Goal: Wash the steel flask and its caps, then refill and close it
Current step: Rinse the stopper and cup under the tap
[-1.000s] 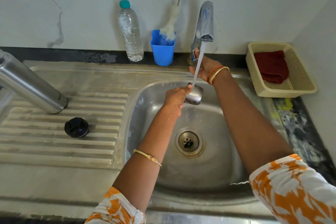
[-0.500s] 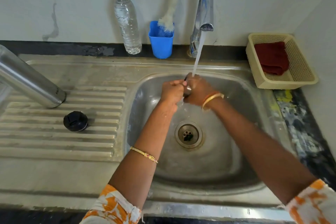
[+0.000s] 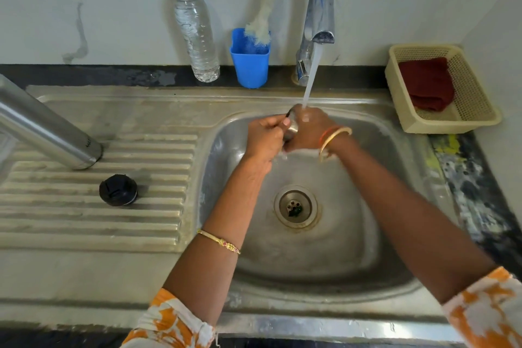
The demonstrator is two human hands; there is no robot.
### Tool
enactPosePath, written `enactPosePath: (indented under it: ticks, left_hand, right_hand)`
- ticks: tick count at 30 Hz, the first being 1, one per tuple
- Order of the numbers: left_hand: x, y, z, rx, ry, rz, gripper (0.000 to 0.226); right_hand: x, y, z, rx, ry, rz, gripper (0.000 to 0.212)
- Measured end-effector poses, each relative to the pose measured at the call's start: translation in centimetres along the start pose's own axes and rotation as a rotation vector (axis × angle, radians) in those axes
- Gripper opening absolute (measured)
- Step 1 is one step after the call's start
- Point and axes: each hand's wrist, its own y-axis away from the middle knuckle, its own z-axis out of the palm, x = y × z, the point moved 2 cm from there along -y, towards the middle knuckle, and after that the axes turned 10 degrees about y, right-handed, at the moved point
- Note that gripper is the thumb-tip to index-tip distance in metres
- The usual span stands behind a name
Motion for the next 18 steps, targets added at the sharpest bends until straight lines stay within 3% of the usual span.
enactPosePath:
  ticks: [2,4,6,8,10,12,15,16,17,18]
  left_hand:
    - [-0.1,0.0,-0.5,-0.071,0.024,0.081,0.016]
    - [-0.2,-0.2,-0.9,-0.212,0.007,0.112,0.016]
    - [-0.1,-0.5,-0.8,-0.318,-0.043,0.065,0.018]
    - [0.0,-0.9,-0.7,-0.333,-0.039,-0.007,0.018]
    - [-0.4,-1.3,-0.6,-0.314,-0.020,-0.047,0.020]
    - [-0.8,-1.3,-1.0,-0.321,-0.004,-0.020,0.022]
    - [-1.2,-0.7,-1.8,-0.447,0.164,-0.010,0.031]
    - [-1.1,-0.7,-1.9,-0.490,0.193,-0.030,0.034]
    - [-0.9,-0.8,-1.9,-0.525,0.190,-0.067,0.036]
    - [-0.7,-1.1,-1.9,-0.557,0.169,-0.110,0.034]
  right_hand:
    - [1.4,-0.7,-1.9,-0.366,-0.368,0.018,0.050]
    - [2.3,-1.1,-2.6,-0.550,-0.649,0.070,0.050]
    - [2.5,-0.9,-2.7,-0.502,-0.406,0.078,0.064]
    - [1.3,-0.3,-1.7,-0.221,0.088,0.032,0.062]
    - [0.0,0.5,-0.2,0.024,0.307,-0.026,0.062]
    - [0.2,0.8,0.1,-0.022,0.155,-0.050,0.065]
    - [2.4,0.3,-2.0,-0.427,-0.588,0.019,0.051]
    - [2.7,0.2,-2.4,-0.512,-0.720,0.039,0.047]
    - [2.7,0.0,-2.7,-0.535,-0.699,0.029,0.047]
    - [2.5,0.0,-2.6,-0.495,-0.528,0.023,0.050]
